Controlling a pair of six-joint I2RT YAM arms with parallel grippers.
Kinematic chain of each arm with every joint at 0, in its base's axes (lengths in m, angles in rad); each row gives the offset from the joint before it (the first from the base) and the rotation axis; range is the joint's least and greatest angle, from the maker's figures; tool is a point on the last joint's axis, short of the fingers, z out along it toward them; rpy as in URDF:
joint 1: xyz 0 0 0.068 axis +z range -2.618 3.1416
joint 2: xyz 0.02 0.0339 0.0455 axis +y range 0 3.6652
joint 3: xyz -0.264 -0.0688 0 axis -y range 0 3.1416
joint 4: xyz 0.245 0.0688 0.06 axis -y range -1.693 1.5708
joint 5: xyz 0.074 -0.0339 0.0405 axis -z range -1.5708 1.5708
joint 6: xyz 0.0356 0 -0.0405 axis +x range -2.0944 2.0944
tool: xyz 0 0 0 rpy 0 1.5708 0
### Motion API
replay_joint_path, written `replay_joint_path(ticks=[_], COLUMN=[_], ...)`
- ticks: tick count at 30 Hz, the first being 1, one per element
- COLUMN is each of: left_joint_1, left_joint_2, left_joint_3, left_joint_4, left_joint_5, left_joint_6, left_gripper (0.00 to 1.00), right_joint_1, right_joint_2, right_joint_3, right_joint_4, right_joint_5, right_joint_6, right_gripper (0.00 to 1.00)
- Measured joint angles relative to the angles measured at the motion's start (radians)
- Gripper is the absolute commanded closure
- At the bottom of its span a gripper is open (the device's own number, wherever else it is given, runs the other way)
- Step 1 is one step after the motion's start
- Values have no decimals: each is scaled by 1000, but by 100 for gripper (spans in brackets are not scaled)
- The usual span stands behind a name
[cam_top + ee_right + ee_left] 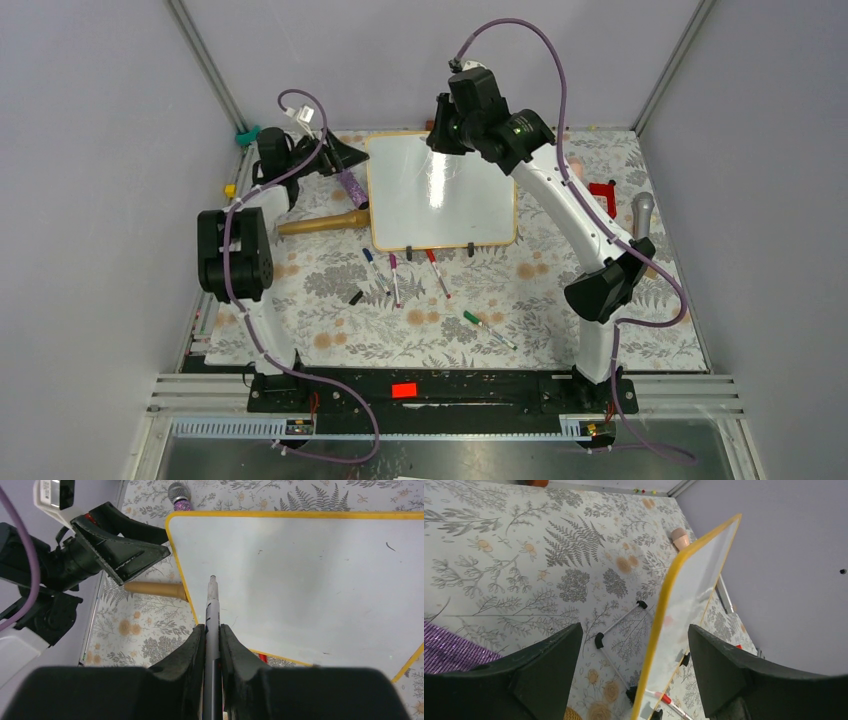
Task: Write a sentence on the whiteboard
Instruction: Adjust the whiteboard at the center of the board.
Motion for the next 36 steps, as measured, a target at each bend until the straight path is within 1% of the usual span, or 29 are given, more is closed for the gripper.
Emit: replay_joint_path(ticks=[5,8,9,12,16,18,20,21,23,26,29,34,36], left_joint_1=[-7,-17,-19,-26,-37,-42,-44,-44,-44,-44,-44,-44,-44], left_joint_2=[130,186,193,200,199,197,197,197,197,196,189,164,151], left_joint_3=[19,24,24,24,10,-32,-72,-93,-127,-148,-154,-164,-180], left_joint_4=[192,277,299,377,494,554,594,609,628,644,649,651,655], left_joint_5=[84,111,119,141,157,159,163,164,168,177,185,191,197], left_joint_6=[-150,-242,-263,-327,-386,-410,-432,-440,-449,-450,-449,-445,-426], left_gripper=[26,33,36,38,43,49,61,63,63,67,75,92,95], right_joint_1=[0,0,0,0,0,0,0,0,0,0,0,8,14], right_joint_2=[1,1,0,0,-8,-14,-20,-22,-26,-31,-32,-34,-38], right_joint_3=[0,-3,-6,-20,-56,-77,-95,-103,-119,-139,-151,-170,-186], right_joint_4=[-4,-4,-3,-4,-4,-3,-5,-5,-4,1,6,46,68], right_joint_5=[-4,-3,-3,-3,-3,-3,1,4,5,5,4,3,2], right_joint_6=[-2,-3,-3,-3,-3,-4,-6,-6,-7,-6,-6,-19,-25], right_gripper=[100,100,100,100,100,100,100,100,100,100,100,100,100])
